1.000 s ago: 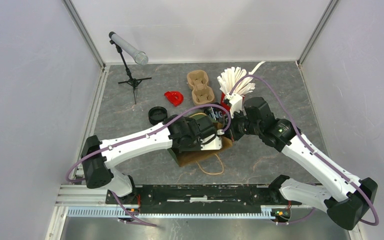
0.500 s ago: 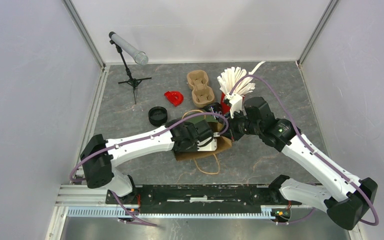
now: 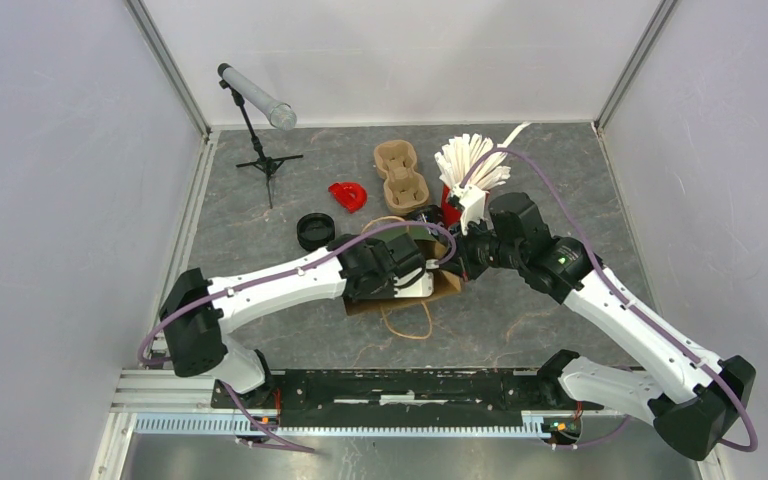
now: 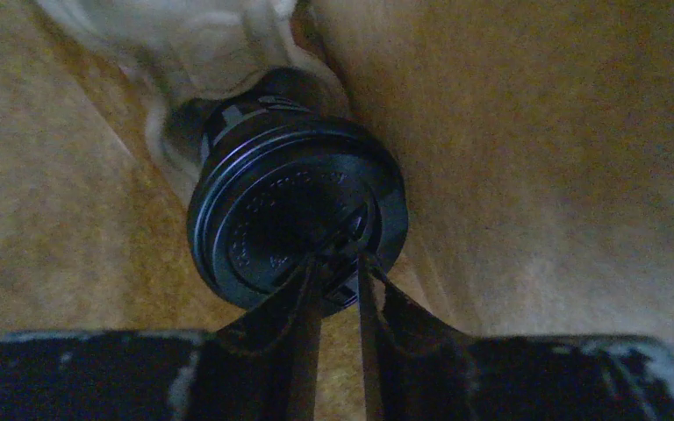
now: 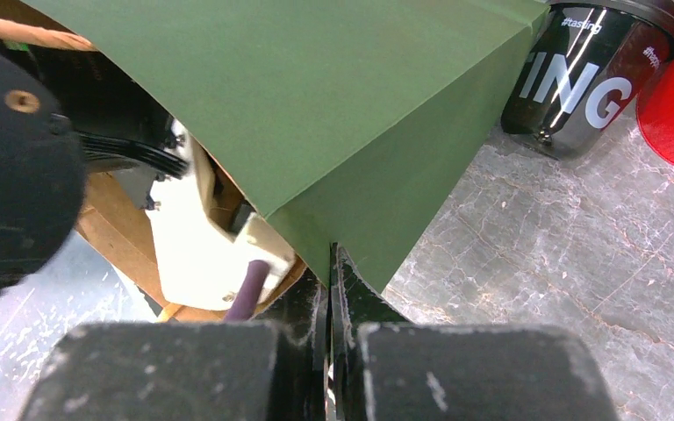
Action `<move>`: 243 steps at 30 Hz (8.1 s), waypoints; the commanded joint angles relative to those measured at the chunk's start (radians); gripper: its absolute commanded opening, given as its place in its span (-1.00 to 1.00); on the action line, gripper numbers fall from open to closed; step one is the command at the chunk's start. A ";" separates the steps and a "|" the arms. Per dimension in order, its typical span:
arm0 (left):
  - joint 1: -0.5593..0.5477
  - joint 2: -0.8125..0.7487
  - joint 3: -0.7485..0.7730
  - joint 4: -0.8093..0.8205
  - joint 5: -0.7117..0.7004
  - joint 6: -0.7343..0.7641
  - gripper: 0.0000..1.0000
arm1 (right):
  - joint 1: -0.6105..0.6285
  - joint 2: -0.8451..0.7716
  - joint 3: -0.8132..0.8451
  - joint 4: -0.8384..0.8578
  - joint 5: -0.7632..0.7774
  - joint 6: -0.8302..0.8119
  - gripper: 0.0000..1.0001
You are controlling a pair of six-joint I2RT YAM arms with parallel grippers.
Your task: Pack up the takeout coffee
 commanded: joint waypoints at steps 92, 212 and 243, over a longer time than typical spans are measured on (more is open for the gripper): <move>0.158 -0.237 0.710 -0.050 0.104 -0.720 1.00 | -0.059 0.127 0.388 -0.081 0.227 0.273 0.96; 0.443 -0.351 0.169 1.238 0.856 -1.324 0.48 | 0.067 -0.029 0.010 1.100 0.152 0.523 0.42; 0.439 -0.431 0.362 0.286 0.921 -0.174 0.19 | -0.001 0.296 0.990 -0.087 -0.206 0.249 0.96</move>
